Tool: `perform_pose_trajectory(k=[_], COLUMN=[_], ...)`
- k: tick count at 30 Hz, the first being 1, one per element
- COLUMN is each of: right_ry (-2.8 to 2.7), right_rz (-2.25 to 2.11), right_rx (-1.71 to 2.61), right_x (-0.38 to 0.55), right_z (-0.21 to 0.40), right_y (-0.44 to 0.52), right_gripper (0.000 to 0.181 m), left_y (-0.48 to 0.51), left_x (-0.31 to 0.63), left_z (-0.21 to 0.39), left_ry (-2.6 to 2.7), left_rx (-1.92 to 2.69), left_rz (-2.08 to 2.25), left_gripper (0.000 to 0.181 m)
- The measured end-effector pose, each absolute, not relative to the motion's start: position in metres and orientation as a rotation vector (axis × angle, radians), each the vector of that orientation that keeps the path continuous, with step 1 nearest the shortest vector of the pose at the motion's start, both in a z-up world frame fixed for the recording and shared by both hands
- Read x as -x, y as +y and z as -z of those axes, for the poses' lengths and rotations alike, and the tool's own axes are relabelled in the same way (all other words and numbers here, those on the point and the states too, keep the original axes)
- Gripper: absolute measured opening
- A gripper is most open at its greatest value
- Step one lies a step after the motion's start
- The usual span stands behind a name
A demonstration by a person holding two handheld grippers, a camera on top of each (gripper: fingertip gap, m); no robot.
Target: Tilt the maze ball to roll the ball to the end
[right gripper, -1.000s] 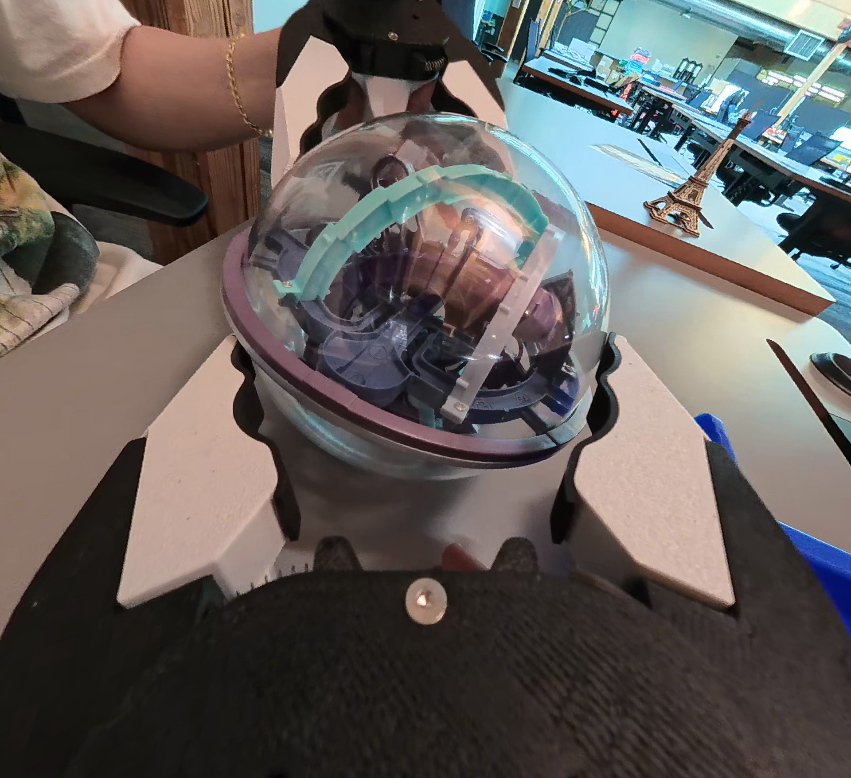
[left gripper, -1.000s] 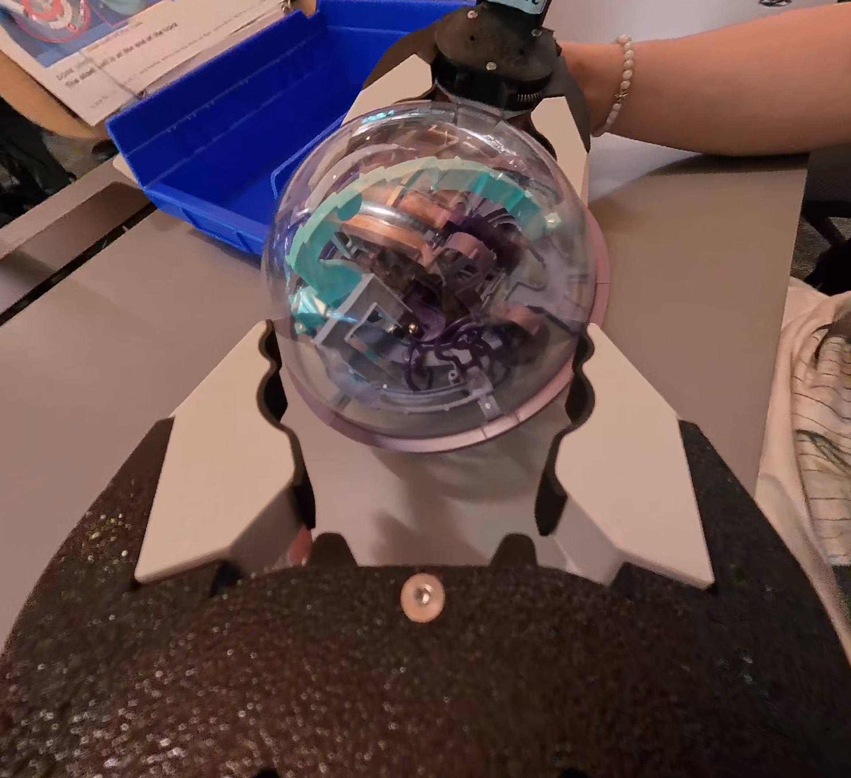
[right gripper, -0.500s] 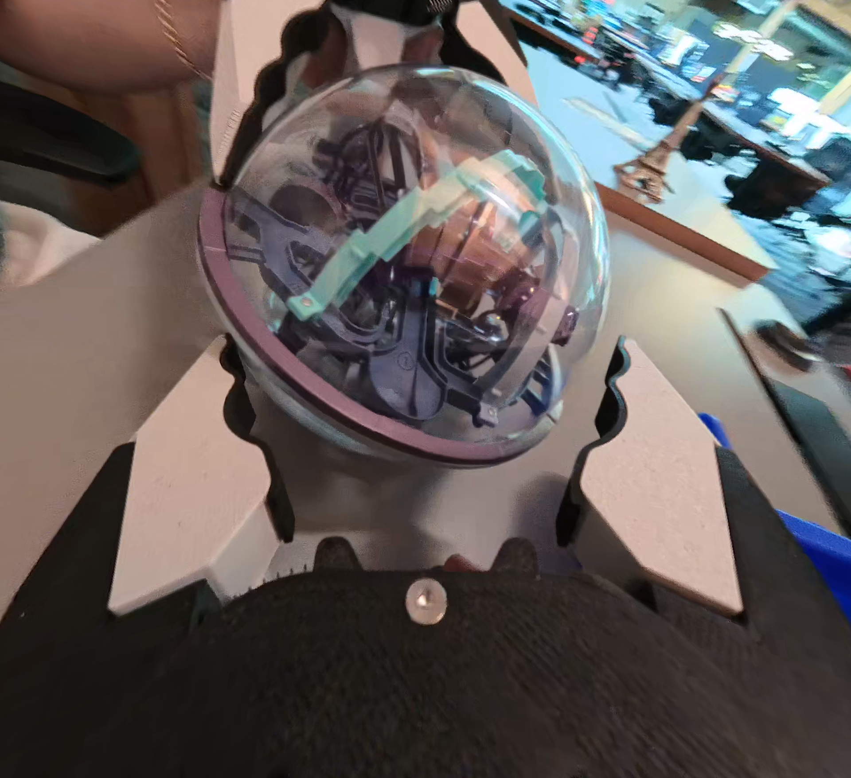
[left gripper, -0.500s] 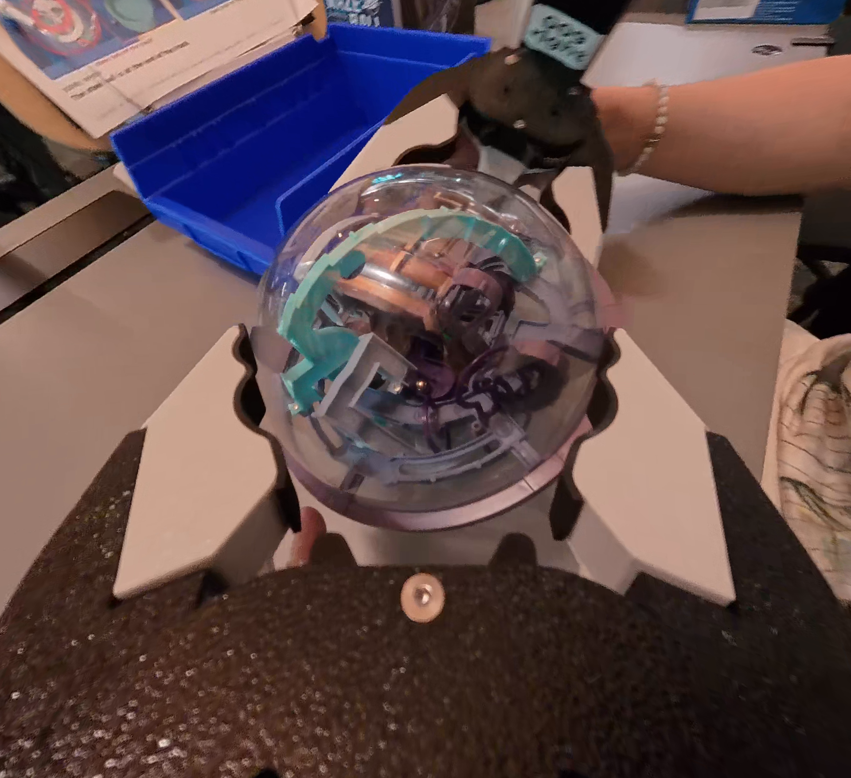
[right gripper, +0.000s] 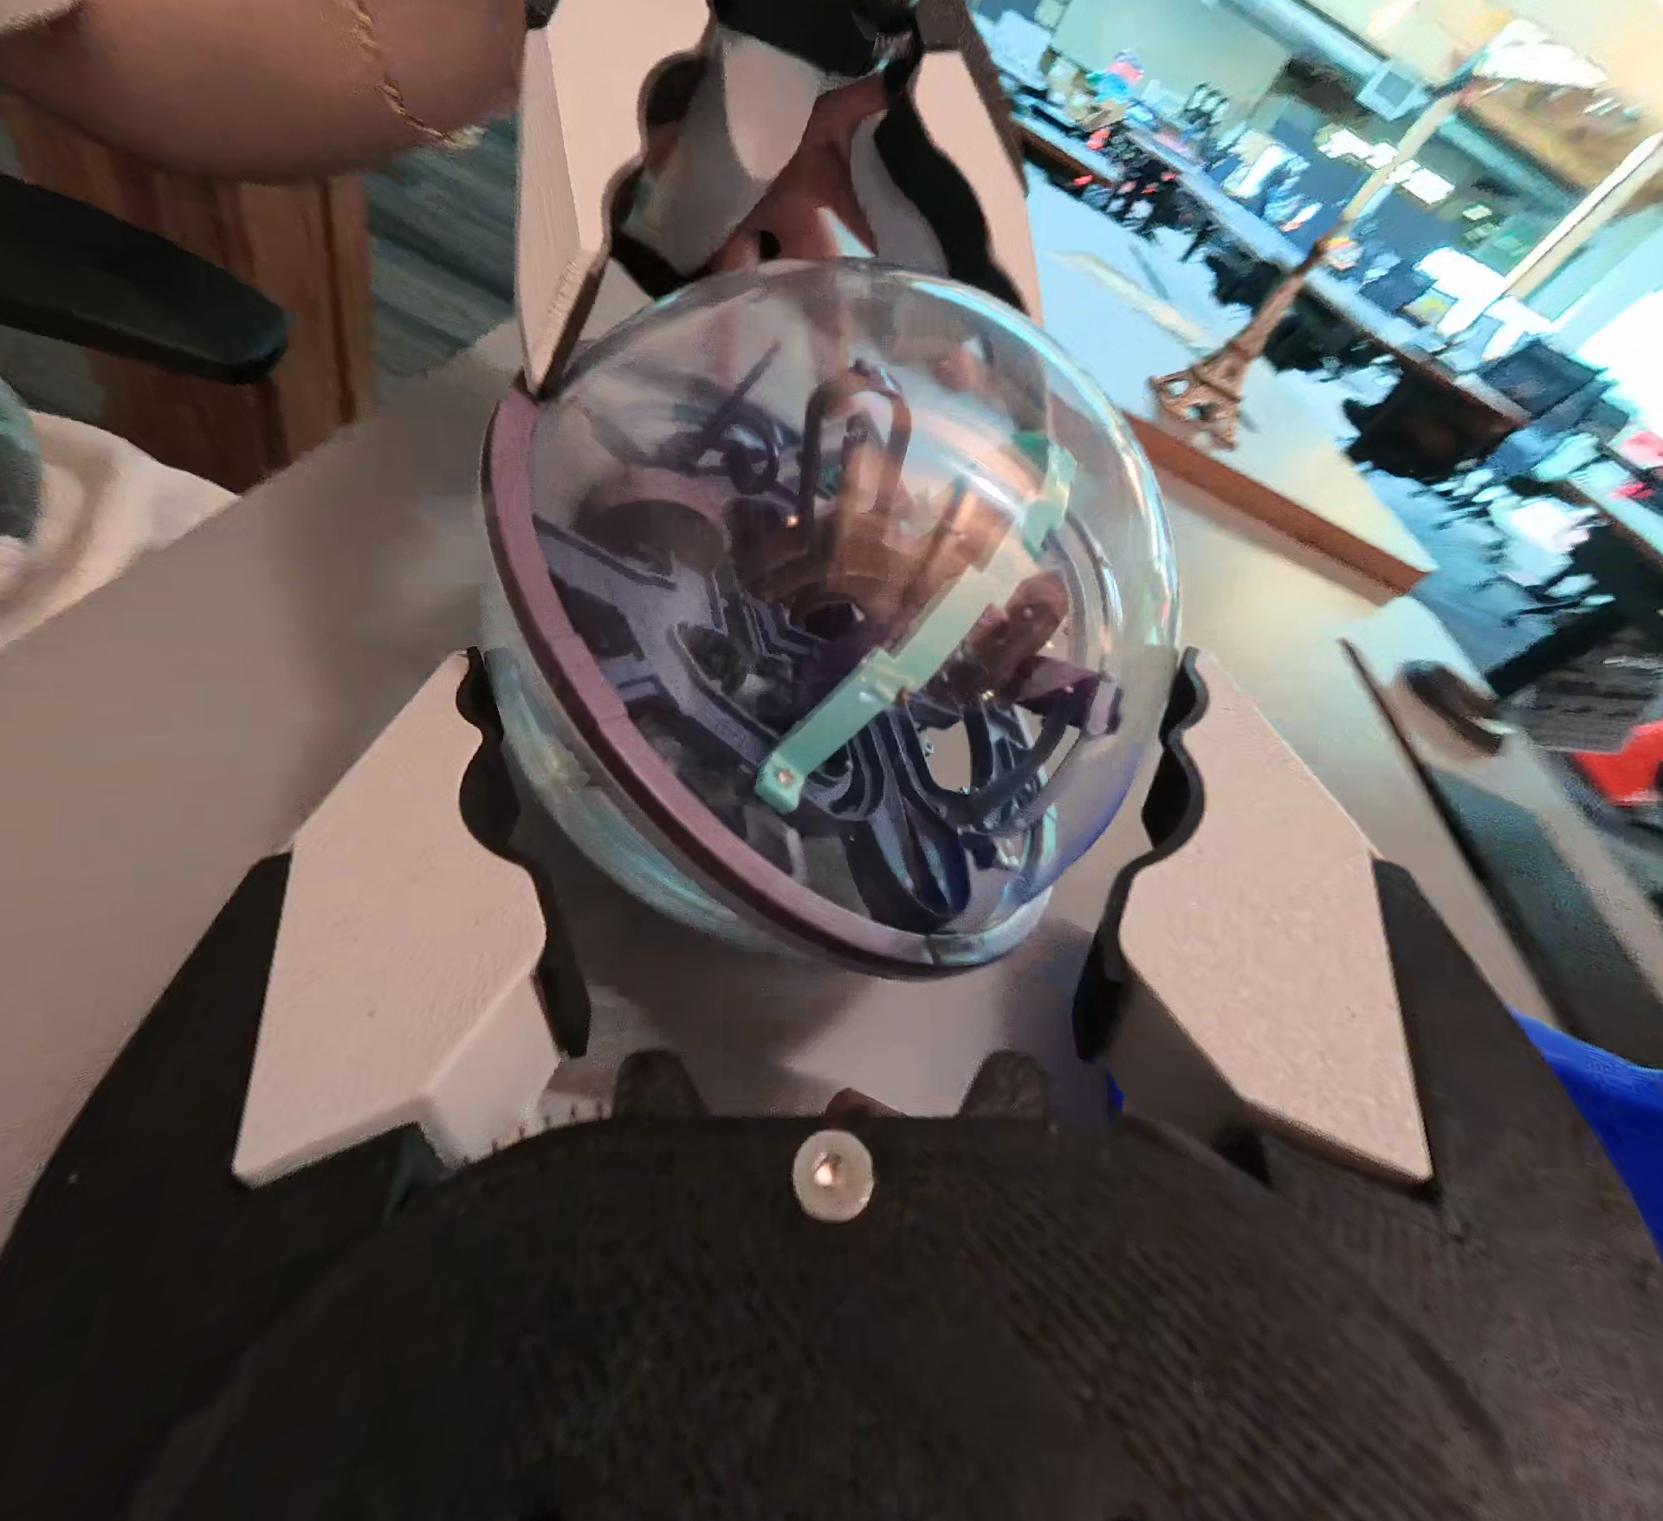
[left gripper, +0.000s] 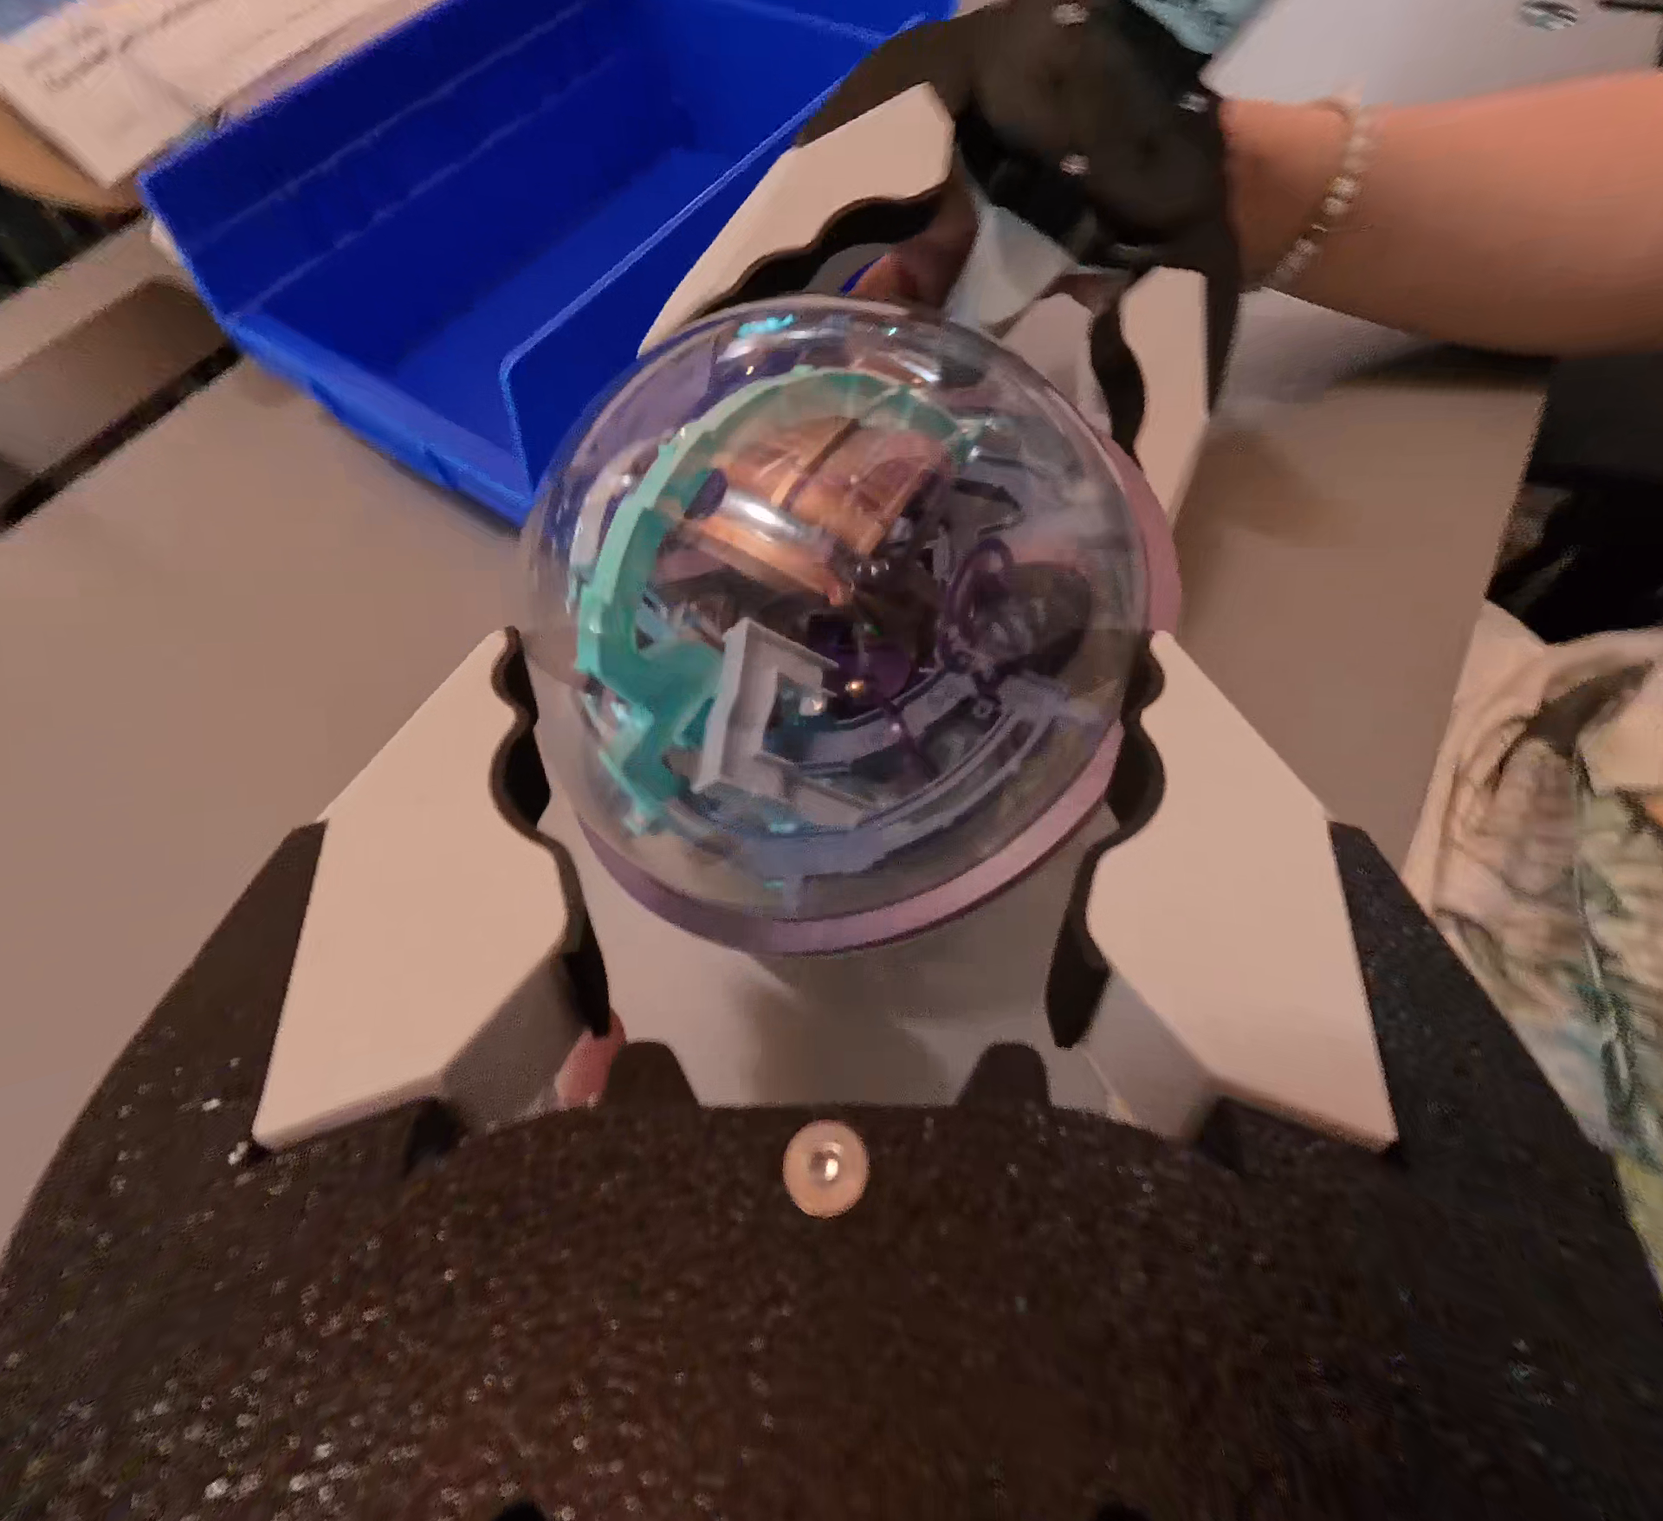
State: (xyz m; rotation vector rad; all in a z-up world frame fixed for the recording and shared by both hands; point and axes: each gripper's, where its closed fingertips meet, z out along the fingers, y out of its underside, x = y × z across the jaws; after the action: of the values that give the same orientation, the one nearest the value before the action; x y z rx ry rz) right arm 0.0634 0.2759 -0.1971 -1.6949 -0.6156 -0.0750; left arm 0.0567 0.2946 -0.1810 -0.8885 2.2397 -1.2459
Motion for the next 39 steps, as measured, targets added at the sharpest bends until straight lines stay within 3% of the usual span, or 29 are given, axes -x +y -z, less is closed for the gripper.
perform_pose_trajectory(k=[4,12,21,25,31,34,39], right_ry=[-0.654,-0.648,-0.527,-0.492,-0.567,-0.629,-0.630], right_rz=[-0.119,-0.235,-0.238,-0.098,0.170,0.316,0.208], right_rx=[1.711,1.699,1.695,1.708,1.677,1.691,1.700], right_x=[-0.057,-0.054,-0.063,-0.064,-0.047,-0.045,-0.055], right_z=[0.199,0.198,0.189,0.184,0.178,0.190,0.193], right_y=[0.271,0.276,0.290,0.291,0.277,0.283,0.275], right_gripper=[0.138,0.137,0.131,0.136,0.128,0.146,0.148], left_y=[0.284,0.295,0.308,0.309,0.304,0.290,0.288], left_x=[-0.049,-0.036,-0.056,-0.056,-0.055,-0.053,-0.053], left_z=[0.168,0.153,0.199,0.201,0.201,0.204,0.219], left_ry=[2.283,2.238,2.324,2.330,2.315,2.325,2.367], left_rx=[0.602,0.617,0.424,0.523,0.903,1.007,0.784], left_rz=[1.372,1.879,1.215,1.153,1.192,1.241,1.008], left_gripper=[0.118,0.129,0.148,0.150,0.146,0.145,0.153])
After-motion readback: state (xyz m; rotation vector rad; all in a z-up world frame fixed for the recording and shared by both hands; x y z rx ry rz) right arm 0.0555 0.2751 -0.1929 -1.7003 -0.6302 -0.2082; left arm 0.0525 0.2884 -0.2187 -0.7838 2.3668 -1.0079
